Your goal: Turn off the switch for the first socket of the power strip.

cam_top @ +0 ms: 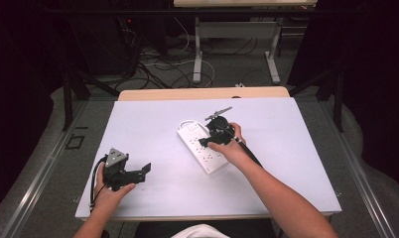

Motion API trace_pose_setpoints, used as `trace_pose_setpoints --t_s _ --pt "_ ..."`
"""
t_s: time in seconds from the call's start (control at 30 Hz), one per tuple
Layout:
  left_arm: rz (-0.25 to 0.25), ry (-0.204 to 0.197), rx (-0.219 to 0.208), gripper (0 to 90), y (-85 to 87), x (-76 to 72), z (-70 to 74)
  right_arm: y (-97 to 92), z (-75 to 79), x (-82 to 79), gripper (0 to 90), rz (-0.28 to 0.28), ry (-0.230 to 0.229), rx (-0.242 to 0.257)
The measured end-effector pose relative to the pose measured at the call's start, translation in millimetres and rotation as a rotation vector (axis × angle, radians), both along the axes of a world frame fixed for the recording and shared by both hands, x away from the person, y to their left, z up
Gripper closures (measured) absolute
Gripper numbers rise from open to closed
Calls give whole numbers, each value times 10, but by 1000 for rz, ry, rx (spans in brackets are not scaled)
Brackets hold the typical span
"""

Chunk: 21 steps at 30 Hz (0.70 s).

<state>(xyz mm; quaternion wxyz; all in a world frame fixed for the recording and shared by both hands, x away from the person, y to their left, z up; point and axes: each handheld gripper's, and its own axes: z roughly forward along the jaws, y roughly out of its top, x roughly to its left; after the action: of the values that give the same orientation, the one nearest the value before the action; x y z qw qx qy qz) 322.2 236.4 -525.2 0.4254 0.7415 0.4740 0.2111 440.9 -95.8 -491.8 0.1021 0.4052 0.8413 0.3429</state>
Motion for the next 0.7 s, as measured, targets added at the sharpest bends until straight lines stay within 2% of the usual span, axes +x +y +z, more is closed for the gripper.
trace_pose_setpoints --t_s 0.03,0.07,0.1,0.13,0.3,0.33,0.43,0.53,0.7 --pt "0 -1 0 61 0 0 0 -10 -3 -7 396 5 -12 0" --pt "-1 0 1 61 0 0 0 -20 8 -22 385 6 5 -9" --pt "-1 0 1 61 -1 1 -1 -28 -4 -31 374 5 -7 5" --pt "-1 0 2 61 -1 0 0 -37 8 -50 368 -2 11 -7" --pt "-5 -4 11 61 1 4 0 -115 28 -93 354 10 3 -16" --pt "-5 -3 11 61 0 3 1 -123 22 -101 351 1 -11 -3" --pt "-6 -5 13 61 -1 2 0 -163 40 -132 322 -1 6 2" --pt "-1 -1 4 61 -6 0 -2 -205 31 -156 280 7 -12 -1" --pt "-3 -3 12 61 -1 3 -2 -285 36 -210 207 -20 -31 4"
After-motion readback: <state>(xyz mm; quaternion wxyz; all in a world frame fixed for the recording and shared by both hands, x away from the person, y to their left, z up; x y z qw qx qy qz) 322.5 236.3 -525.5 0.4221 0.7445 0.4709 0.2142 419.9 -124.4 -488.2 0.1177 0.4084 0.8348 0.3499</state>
